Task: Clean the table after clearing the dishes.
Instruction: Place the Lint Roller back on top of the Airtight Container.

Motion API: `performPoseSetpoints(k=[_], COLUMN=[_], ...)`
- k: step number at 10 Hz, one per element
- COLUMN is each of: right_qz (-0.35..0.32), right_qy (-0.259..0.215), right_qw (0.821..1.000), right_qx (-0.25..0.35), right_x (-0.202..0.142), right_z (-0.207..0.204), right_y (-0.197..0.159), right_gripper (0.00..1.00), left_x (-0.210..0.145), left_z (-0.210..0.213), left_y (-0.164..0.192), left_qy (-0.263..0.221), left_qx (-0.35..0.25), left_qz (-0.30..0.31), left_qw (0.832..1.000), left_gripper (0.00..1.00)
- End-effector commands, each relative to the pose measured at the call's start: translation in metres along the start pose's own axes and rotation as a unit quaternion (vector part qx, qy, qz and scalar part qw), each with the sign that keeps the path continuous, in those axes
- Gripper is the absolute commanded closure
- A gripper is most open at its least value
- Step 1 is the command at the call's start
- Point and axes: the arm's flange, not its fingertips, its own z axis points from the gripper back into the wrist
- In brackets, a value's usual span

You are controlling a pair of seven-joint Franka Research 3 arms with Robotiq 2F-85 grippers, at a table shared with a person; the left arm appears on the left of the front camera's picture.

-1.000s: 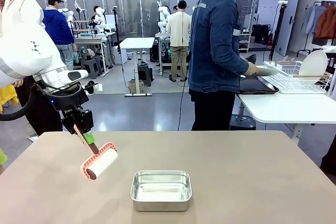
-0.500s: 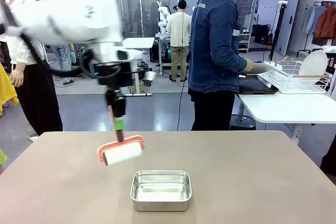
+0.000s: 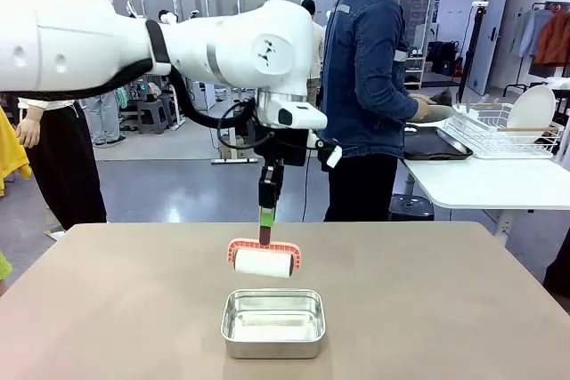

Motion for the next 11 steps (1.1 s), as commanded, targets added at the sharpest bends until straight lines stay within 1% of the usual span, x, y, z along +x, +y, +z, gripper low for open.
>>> performPoseSetpoints(k=[1, 3, 4, 5, 6, 7, 8, 9, 11], right_qz=[0.007, 0.007, 0.007, 0.007, 0.007, 0.007, 0.007, 0.007, 0.007], right_qy=[0.000, 0.000, 0.000, 0.000, 0.000, 0.000, 0.000, 0.000, 0.000], right_qw=[1.000, 1.000, 1.000, 1.000, 1.000, 1.000, 1.000, 1.000, 1.000], right_qx=[0.006, 0.006, 0.006, 0.006, 0.006, 0.006, 0.006, 0.006, 0.006], right_x=[-0.002, -0.002, -0.002, -0.002, -0.002, -0.002, -0.002, -0.002, -0.002], right_z=[0.001, 0.001, 0.001, 0.001, 0.001, 0.001, 0.001, 0.001, 0.001], right_y=[0.002, 0.002, 0.002, 0.002, 0.002, 0.002, 0.002, 0.002, 0.002], right_gripper=[0.00, 0.00, 0.00, 0.00, 0.00, 0.00, 0.00, 0.00, 0.00], left_x=[0.001, 0.008, 0.010, 0.015, 0.015, 0.009, 0.000, -0.006, -0.018], left_z=[-0.012, -0.040, -0.050, -0.060, -0.072, -0.083, -0.090, -0.099, -0.112], left_y=[-0.006, -0.007, -0.004, -0.001, 0.001, 0.004, 0.009, 0.013, 0.026], left_qy=[0.009, -0.016, -0.014, -0.016, -0.004, -0.002, -0.013, -0.012, -0.037], left_qx=[0.014, -0.001, -0.023, -0.027, -0.027, -0.025, -0.028, -0.030, -0.026], left_qz=[0.022, 0.057, 0.093, 0.107, 0.111, 0.128, 0.144, 0.146, 0.144], left_qw=[1.000, 0.998, 0.995, 0.994, 0.993, 0.991, 0.989, 0.989, 0.989], left_gripper=[0.78, 0.78, 0.78, 0.78, 0.78, 0.78, 0.78, 0.78, 0.78])
